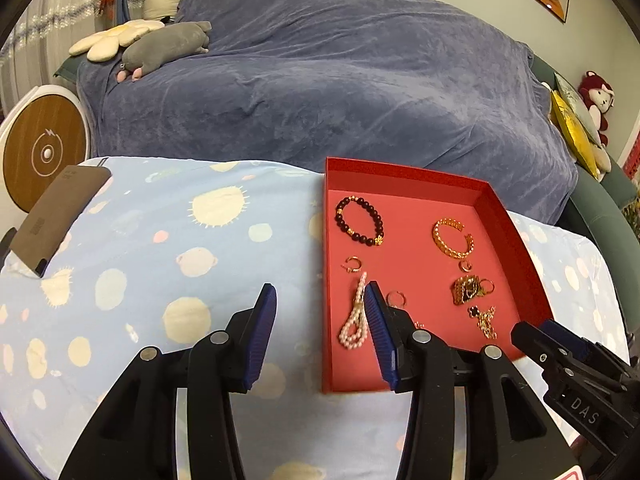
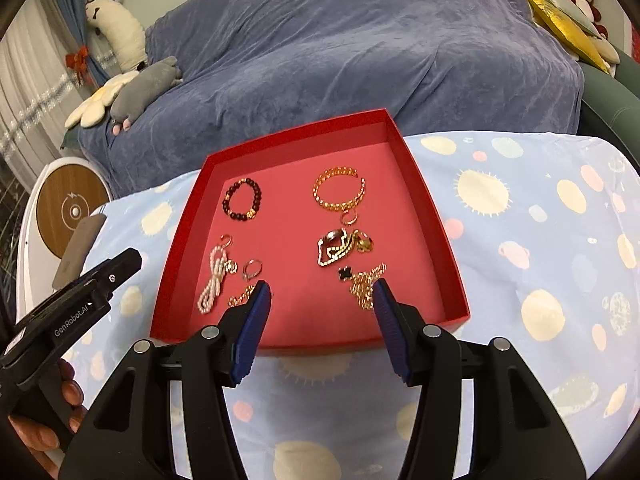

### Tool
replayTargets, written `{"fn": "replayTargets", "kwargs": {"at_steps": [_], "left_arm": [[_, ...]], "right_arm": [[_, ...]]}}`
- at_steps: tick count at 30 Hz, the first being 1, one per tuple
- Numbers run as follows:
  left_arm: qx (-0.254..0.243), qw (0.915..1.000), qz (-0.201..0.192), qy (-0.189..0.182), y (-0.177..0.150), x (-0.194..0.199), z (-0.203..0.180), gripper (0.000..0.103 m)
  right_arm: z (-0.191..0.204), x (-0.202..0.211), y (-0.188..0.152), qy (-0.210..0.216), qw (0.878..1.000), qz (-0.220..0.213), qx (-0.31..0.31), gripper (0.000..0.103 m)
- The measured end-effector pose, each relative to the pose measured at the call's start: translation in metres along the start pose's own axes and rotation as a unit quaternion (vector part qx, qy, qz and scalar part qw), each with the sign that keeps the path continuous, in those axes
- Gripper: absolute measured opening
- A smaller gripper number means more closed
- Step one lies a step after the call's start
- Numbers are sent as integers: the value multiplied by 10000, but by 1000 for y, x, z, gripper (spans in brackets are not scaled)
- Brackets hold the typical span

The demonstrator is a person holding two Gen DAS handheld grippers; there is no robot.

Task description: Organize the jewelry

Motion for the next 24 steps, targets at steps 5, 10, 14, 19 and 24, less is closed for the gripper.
{"fn": "replayTargets", "kwargs": {"at_steps": [5, 10, 14, 19, 24], "left_arm": [[61, 9998, -21, -163, -17, 19, -8, 43], [-256, 9994, 29, -221, -29, 21, -27, 55], [-417, 9988, 35, -254, -32, 21, -37, 60], [-520, 9983, 55, -244, -36, 19, -41, 64], [-466, 9985, 165, -256, -41, 14, -39, 65]], "right_arm": [[-7, 21, -10, 37, 9999, -105, -65, 60], [-13, 29, -14, -38, 9998, -170, 27, 61], [-16, 28, -18, -104, 9997, -177, 95, 66], [-13, 26, -24, -164, 9994, -173, 256, 69], [-13, 21, -28, -229, 9991, -123, 324, 73]]}}
Point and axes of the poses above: each gripper's, at about its wrist camera, not at the fingertips, and x roughly against the way its jaws point, z to its left, y to its top, the point moved 10 cm from there along -x, roughly the way its jaws point, and after that the axes turned 8 degrees about -y, right-handed, at the moved point
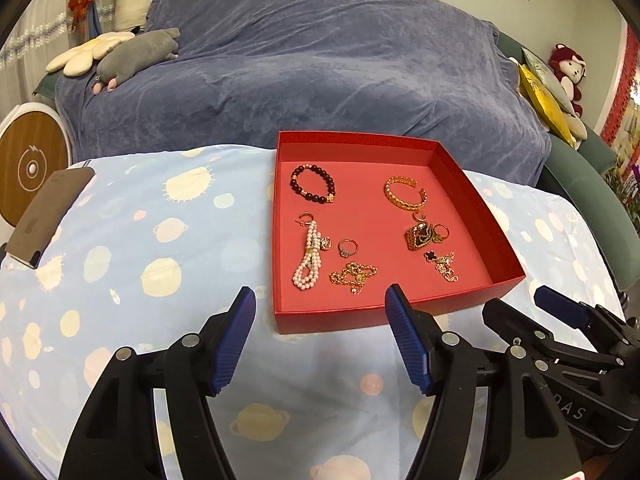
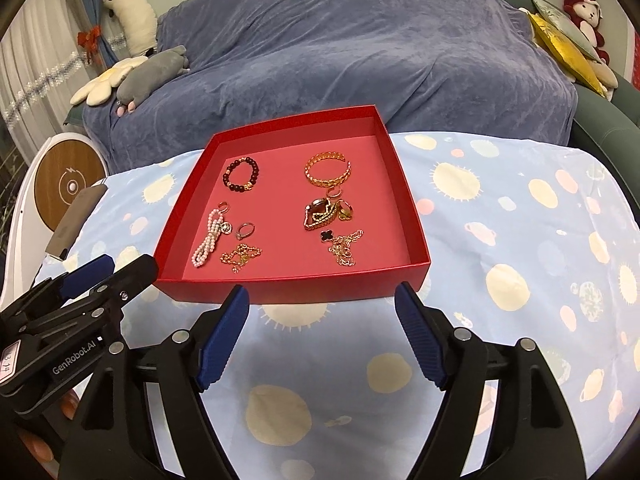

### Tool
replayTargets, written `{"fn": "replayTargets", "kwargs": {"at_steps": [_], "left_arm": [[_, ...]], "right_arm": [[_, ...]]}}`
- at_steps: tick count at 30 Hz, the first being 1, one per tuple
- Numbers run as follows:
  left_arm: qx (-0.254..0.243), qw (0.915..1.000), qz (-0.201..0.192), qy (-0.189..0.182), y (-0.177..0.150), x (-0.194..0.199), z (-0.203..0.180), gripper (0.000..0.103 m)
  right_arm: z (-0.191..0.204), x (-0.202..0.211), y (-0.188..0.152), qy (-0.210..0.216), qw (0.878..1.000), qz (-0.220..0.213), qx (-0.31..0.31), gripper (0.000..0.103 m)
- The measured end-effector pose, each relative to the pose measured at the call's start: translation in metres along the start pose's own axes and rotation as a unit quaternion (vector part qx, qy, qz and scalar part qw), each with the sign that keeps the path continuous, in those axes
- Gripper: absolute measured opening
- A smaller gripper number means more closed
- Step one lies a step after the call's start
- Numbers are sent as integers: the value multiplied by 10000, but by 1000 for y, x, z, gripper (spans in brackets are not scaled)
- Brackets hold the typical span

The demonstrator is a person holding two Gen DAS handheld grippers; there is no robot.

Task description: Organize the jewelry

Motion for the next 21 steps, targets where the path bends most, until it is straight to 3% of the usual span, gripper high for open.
{"fn": "replayTargets", "kwargs": {"at_steps": [21], "left_arm": [[-168, 9995, 118, 254, -13, -3, -3, 69]], "right_arm": [[-3, 7, -13, -216, 9996, -123, 127, 84]]}}
Point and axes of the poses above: each gripper's, at about its wrist camera, not at the fingertips, and x roughly against the way its jaws point, z to its left, y to its top, the point moved 10 cm from there along -x, roughly the way its jaws point, and after that the axes turned 8 degrees about -y, right-handed, at the moved point
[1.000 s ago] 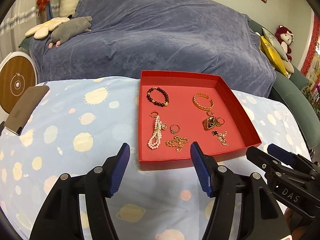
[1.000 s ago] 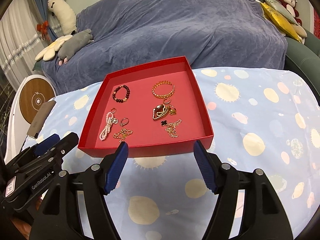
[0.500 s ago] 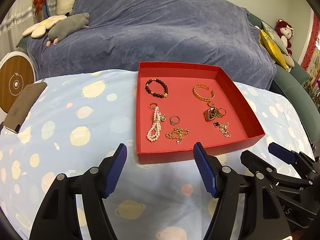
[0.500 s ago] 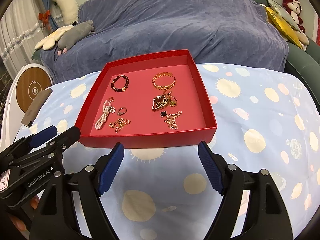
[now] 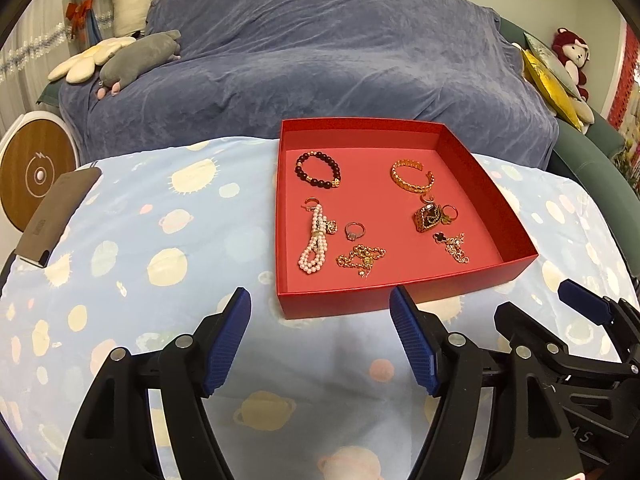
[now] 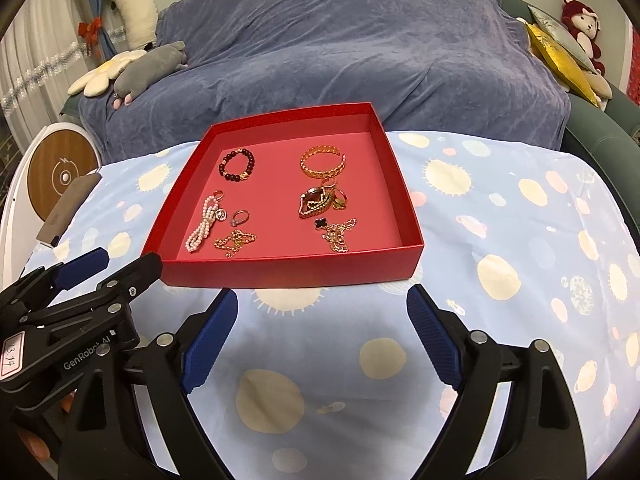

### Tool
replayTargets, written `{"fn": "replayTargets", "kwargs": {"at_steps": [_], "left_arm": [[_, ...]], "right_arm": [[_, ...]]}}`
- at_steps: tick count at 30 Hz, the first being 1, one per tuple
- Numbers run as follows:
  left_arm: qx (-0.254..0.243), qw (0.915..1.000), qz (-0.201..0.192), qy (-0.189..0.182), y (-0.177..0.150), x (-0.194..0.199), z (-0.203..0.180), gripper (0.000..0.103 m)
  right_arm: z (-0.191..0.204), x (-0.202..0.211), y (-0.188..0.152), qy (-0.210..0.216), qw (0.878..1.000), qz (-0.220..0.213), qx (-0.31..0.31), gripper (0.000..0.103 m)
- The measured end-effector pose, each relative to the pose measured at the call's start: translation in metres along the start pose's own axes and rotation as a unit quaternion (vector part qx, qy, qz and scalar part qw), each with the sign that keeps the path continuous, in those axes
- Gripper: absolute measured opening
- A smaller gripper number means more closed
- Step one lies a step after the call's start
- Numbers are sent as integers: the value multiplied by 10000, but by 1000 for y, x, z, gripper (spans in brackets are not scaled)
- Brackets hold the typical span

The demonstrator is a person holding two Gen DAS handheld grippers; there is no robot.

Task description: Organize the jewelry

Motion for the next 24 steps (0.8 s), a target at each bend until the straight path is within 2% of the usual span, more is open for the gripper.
{"fn": "replayTargets", "kwargs": {"at_steps": [24], "left_arm": [[-110, 9998, -30, 167, -4, 2, -9, 71]], "right_arm": [[-13, 9, -2, -150, 9998, -136, -48, 87]]}}
Point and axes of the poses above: each gripper's, at about its wrist camera, not at the fingertips, and x roughly against the way its jaws point, z to its left, y to its top, the point moved 10 cm from there along -x, roughly the way its jaws point, and after that the axes turned 8 degrees about -y, right-handed, at the moved point
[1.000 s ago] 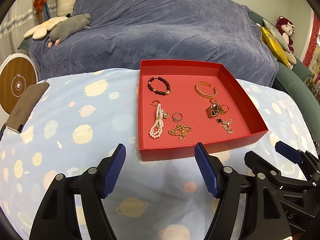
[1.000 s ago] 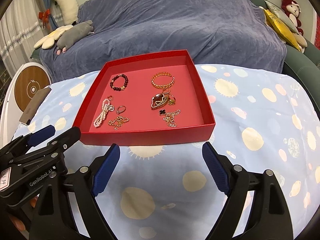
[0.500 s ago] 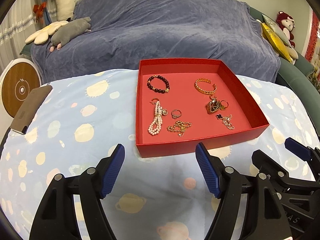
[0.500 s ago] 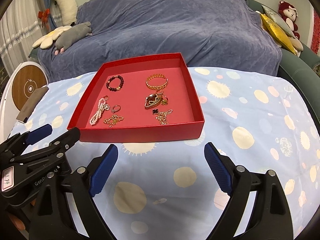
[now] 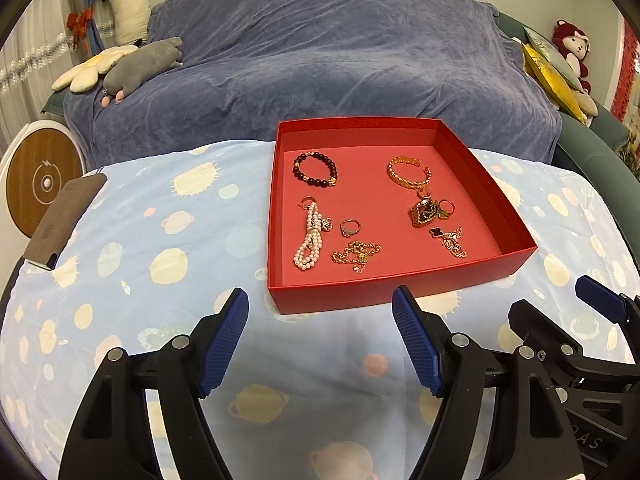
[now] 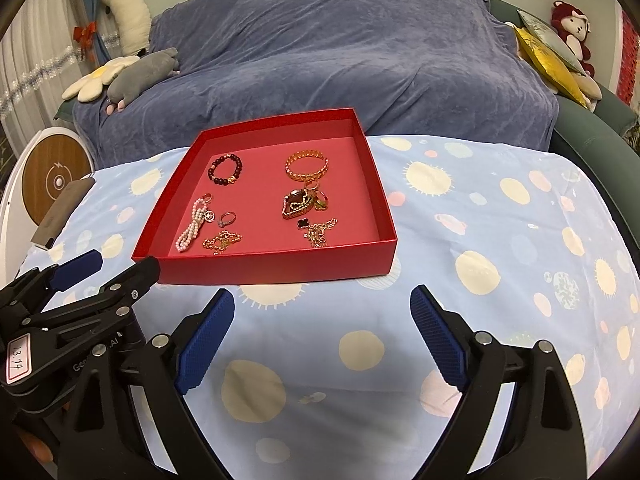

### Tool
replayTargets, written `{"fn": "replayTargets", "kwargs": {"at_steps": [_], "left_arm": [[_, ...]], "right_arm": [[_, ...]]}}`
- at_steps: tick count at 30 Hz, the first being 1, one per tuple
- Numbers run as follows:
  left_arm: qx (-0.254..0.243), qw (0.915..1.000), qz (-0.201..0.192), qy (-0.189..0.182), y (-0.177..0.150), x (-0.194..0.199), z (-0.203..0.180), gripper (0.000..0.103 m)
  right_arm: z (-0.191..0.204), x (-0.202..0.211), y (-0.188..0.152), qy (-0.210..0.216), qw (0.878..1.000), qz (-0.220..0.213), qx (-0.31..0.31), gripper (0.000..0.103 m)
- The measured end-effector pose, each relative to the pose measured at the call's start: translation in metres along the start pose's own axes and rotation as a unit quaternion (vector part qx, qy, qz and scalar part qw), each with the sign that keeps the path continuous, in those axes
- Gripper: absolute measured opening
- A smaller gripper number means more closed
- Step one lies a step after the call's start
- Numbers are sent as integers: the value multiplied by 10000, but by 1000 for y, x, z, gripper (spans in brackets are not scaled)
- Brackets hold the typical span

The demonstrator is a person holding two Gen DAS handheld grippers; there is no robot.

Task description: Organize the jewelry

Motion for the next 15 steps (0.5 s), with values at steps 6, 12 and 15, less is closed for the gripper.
{"fn": "replayTargets", "kwargs": {"at_steps": [6, 12, 15], "left_arm": [[-4, 10000, -7, 29, 0, 1, 0, 71], [9, 10000, -27, 63, 0, 2, 2, 71], [7, 10000, -37, 83, 0, 3, 2, 71]], "right_arm": [[-1, 0, 0, -3, 10000, -2, -7, 87], [-1, 1, 0, -16, 10000, -19, -4, 87], [0, 2, -1, -13, 10000, -15, -9, 87]]}}
Point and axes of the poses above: each gripper's, at about its wrist camera, not at the fingertips, and x roughly against the way its jaws point, z to its left, y to its top, the point moved 10 cm from there along -x, roughly the way its jaws point, and after that the axes turned 8 degrees about -y, right-handed, at the moved point
